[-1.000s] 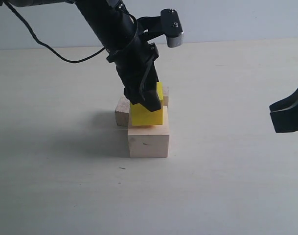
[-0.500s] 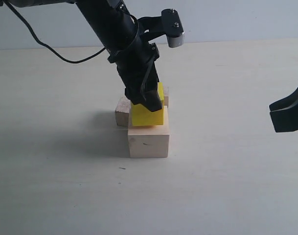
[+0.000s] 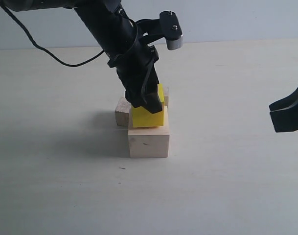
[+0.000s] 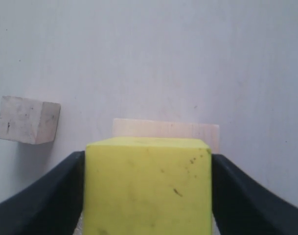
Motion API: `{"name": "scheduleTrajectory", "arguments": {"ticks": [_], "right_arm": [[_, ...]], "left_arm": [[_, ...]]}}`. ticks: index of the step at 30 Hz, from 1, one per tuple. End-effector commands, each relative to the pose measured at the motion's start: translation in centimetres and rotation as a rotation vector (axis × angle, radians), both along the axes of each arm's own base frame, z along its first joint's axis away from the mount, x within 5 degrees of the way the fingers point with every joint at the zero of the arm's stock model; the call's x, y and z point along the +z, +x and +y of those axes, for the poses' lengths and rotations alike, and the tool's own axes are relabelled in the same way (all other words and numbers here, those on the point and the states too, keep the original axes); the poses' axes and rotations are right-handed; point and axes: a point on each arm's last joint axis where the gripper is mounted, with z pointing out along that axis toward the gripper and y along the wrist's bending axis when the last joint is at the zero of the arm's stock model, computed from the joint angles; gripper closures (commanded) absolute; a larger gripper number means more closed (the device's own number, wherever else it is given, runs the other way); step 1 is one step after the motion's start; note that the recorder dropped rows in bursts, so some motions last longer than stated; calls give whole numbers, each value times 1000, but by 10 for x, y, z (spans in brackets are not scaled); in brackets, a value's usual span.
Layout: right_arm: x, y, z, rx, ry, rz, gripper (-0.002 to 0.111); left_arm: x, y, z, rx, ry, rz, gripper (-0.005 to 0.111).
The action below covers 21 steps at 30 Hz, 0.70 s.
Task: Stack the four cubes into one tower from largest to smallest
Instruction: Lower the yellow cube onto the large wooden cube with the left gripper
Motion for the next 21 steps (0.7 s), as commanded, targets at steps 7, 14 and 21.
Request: {"name": "scheduleTrajectory", "arguments": {"ticks": [7, 14, 21], "right_arm": [[0, 0, 0, 2, 3, -17, 108], [0, 0, 0, 2, 3, -17, 108], [1, 1, 0, 2, 4, -19, 108]], "left_arm": [[5, -6, 0, -38, -1, 8, 107], [5, -7, -1, -35, -18, 25, 58], [5, -7, -1, -34, -17, 19, 39]]}}
